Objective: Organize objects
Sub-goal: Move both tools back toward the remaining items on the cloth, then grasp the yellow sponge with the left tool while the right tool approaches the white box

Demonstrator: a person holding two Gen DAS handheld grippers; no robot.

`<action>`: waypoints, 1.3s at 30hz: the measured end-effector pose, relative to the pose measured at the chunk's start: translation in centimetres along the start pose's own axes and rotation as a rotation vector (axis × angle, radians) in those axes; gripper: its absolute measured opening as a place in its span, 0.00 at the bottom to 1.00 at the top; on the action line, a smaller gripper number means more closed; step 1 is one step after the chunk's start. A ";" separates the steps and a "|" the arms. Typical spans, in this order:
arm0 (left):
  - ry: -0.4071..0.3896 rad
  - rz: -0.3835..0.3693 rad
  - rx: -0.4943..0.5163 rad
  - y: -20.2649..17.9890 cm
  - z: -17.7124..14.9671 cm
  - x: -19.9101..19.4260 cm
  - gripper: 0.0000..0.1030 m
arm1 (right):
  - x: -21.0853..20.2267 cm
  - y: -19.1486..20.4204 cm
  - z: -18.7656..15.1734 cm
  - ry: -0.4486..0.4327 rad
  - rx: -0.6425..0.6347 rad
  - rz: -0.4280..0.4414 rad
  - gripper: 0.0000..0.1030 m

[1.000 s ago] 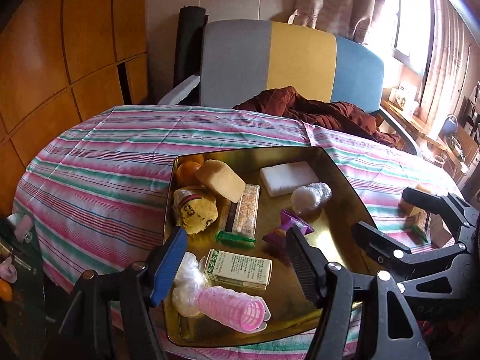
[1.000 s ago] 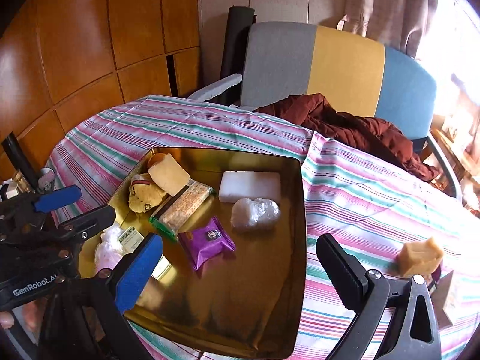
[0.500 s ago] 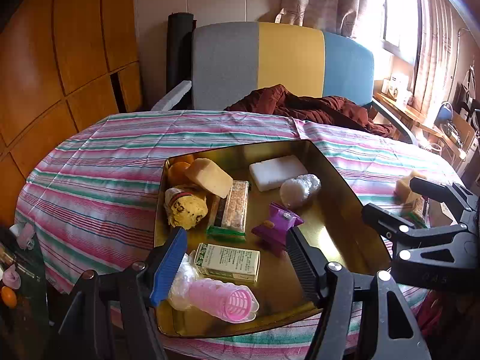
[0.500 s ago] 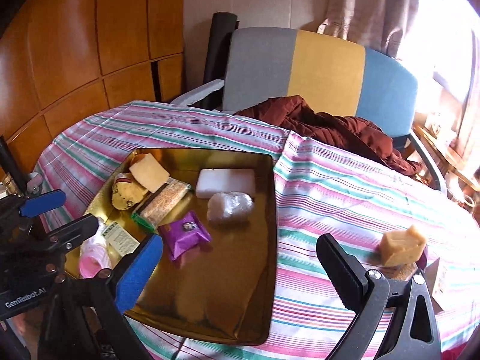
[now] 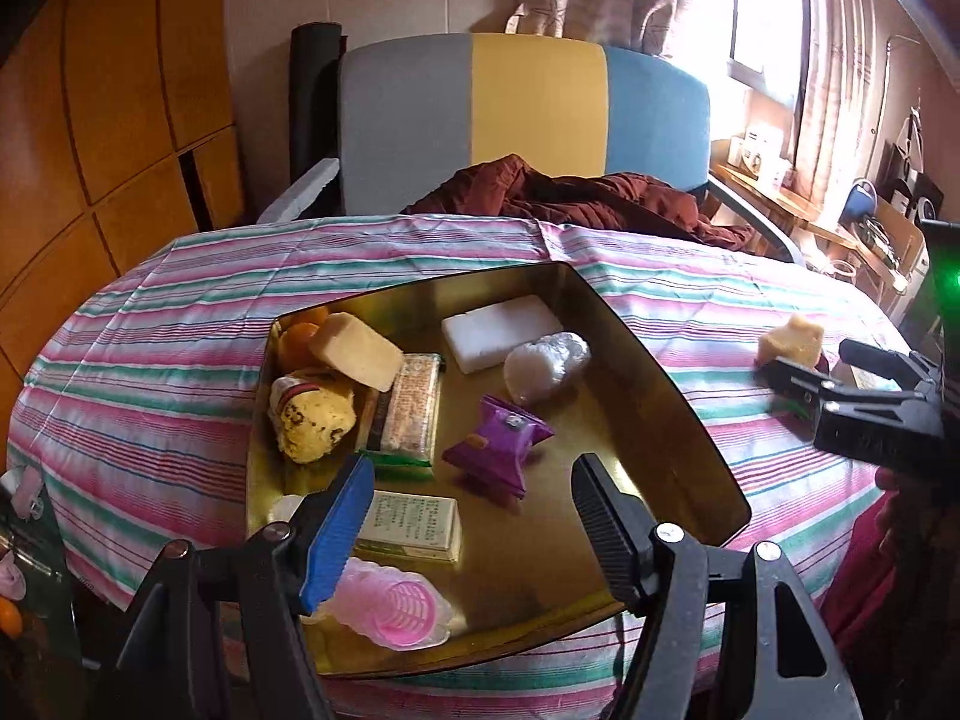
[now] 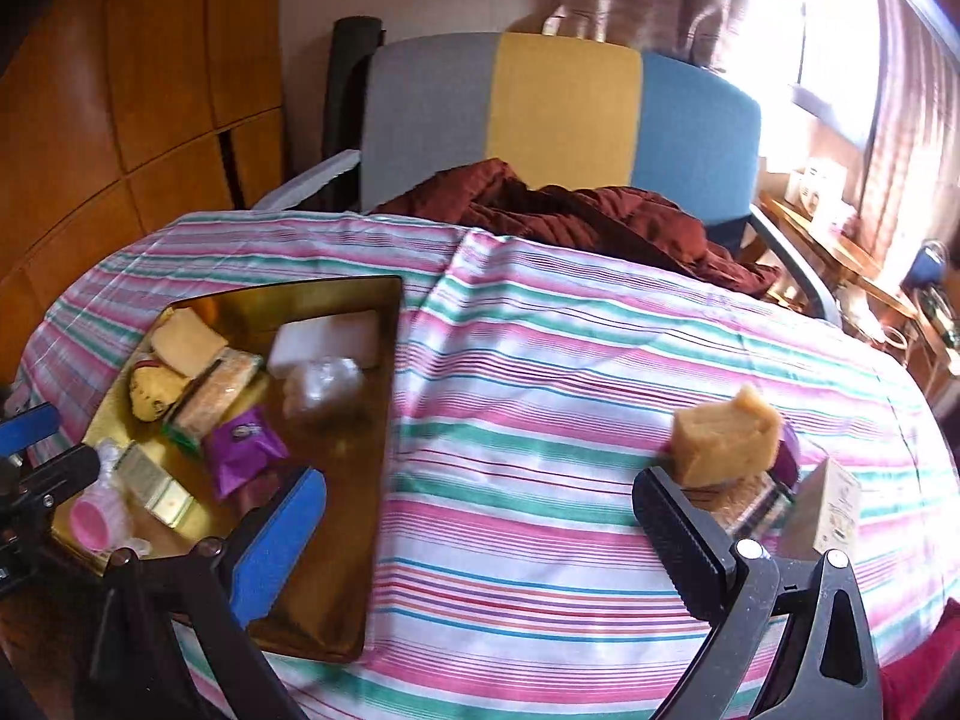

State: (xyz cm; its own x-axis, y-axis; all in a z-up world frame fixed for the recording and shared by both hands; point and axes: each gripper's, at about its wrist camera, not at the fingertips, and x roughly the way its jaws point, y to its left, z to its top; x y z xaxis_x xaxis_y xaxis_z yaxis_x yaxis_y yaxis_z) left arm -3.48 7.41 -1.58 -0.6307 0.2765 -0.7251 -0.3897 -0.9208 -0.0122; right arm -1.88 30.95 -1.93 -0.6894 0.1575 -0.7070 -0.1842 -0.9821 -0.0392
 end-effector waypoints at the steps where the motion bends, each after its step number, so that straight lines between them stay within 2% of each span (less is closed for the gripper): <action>1: 0.001 -0.004 0.009 -0.3 0.0 0.1 0.67 | 0.0 -0.7 0.0 -0.001 0.012 -0.013 1.00; 14: 0.026 -0.030 0.097 -3.3 -0.1 0.8 0.68 | -1.1 -9.5 0.7 -0.020 0.103 -0.175 1.00; 17: 0.026 -0.035 0.115 -3.9 0.0 1.0 0.71 | -1.3 -12.2 1.0 -0.028 0.124 -0.231 1.00; 23: 0.035 -0.048 0.154 -5.3 0.2 1.3 0.71 | -1.0 -19.0 0.4 -0.039 0.279 -0.332 1.00; 27: 0.045 -0.085 0.169 -6.4 0.3 1.7 0.71 | -0.5 -23.2 -1.6 -0.025 0.498 -0.286 1.00; 29: 0.059 -0.108 0.172 -7.1 0.5 1.9 0.71 | -0.7 -24.0 -1.9 -0.042 0.556 -0.257 1.00; 39: 0.092 -0.213 0.233 -11.6 1.2 3.0 0.71 | -1.0 -24.2 -2.2 -0.077 0.601 -0.223 1.00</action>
State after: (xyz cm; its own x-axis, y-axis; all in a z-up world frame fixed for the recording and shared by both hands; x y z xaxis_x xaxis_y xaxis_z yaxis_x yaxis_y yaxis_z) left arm -1.64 19.28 -2.84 -0.4600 0.4202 -0.7822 -0.6557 -0.7547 -0.0199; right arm 4.84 54.35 -1.79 -0.6334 0.3805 -0.6739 -0.6739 -0.6992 0.2386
